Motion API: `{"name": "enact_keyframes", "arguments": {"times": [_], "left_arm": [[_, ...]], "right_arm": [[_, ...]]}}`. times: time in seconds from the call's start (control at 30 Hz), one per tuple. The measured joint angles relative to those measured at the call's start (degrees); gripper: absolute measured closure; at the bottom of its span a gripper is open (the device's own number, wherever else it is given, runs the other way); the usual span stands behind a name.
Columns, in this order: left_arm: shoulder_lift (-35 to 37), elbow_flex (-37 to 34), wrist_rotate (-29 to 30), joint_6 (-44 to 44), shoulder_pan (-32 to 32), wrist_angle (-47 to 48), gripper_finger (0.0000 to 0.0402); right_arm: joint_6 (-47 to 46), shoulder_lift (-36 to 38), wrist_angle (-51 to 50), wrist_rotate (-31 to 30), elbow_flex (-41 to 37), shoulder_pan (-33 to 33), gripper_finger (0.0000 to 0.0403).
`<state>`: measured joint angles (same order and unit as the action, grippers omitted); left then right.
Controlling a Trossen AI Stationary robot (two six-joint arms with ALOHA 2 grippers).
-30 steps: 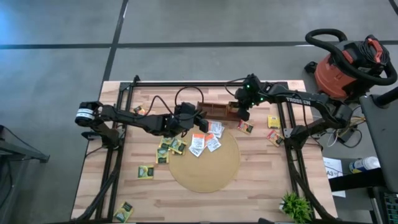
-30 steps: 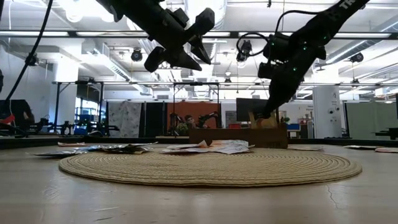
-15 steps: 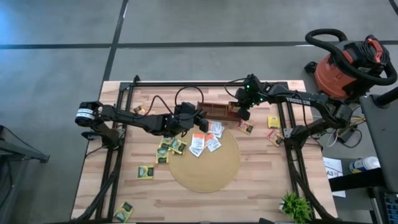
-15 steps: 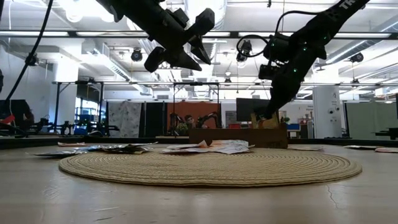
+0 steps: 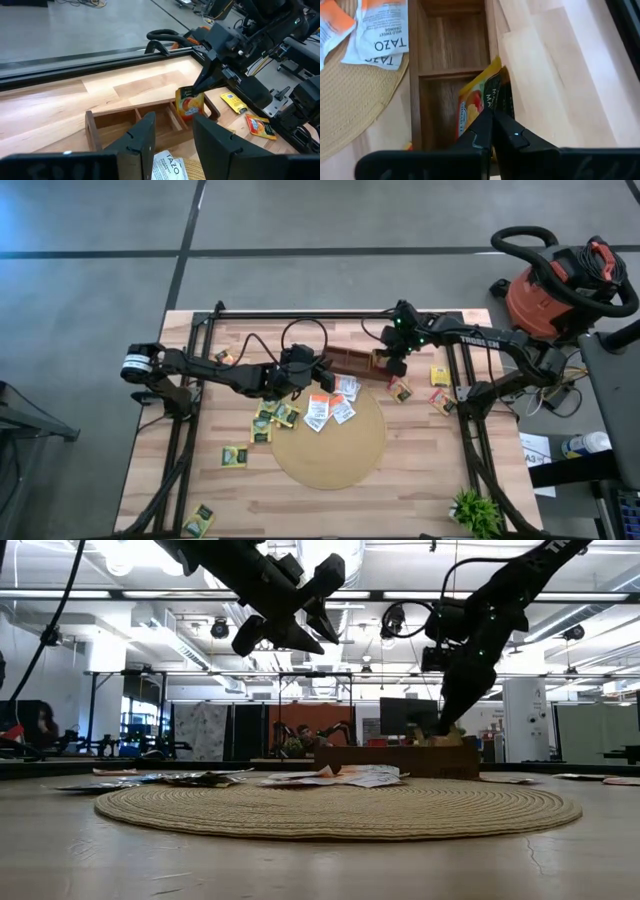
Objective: Pick & Place Tea
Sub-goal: Put the mango tea bag into the right section of the wooden organizer, then put the lemon tea bag into the middle section of the wooden organizer
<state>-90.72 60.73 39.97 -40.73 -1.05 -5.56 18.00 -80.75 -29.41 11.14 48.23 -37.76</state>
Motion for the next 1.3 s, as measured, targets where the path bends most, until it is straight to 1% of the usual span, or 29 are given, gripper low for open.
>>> {"name": "enact_keyframes", "arguments": {"times": [0.13,0.27,0.37,0.5,0.63,0.83,1.0,1.23,1.3], "left_arm": [[0.0,0.0,0.0,0.0,0.1,0.0,0.0276],[0.0,0.0,0.0,0.0,0.2,0.0,0.0276],[0.0,0.0,0.0,0.0,0.2,0.0,0.0276],[0.0,0.0,0.0,0.0,0.3,0.0,0.0276],[0.0,0.0,0.0,0.0,0.3,0.0,0.0276],[0.0,0.0,0.0,0.0,0.3,0.0,0.0276],[0.0,0.0,-0.7,0.0,0.3,0.0,0.0276],[-0.9,-0.1,-8.5,0.2,0.9,0.0,0.0276],[-1.8,-0.1,-11.0,0.1,1.0,-0.5,0.0276]], "right_arm": [[0.0,0.0,-0.4,0.0,1.1,0.0,0.038],[0.0,0.0,-0.8,-0.2,1.4,0.0,0.0345],[0.0,0.0,-2.9,-1.6,1.9,0.0,0.0315],[0.2,0.0,-6.4,-5.5,2.7,0.0,0.0284],[-0.6,0.9,-8.8,-5.6,4.2,0.0,0.0265],[-7.9,4.7,-14.2,-6.0,6.4,0.0,0.0257],[-15.0,8.3,-21.0,-6.8,3.8,0.0,0.0262],[-26.5,15.9,-25.1,-6.1,-5.3,0.4,0.0276],[-29.8,17.9,-25.5,-6.2,-6.8,0.5,0.0279]]}}
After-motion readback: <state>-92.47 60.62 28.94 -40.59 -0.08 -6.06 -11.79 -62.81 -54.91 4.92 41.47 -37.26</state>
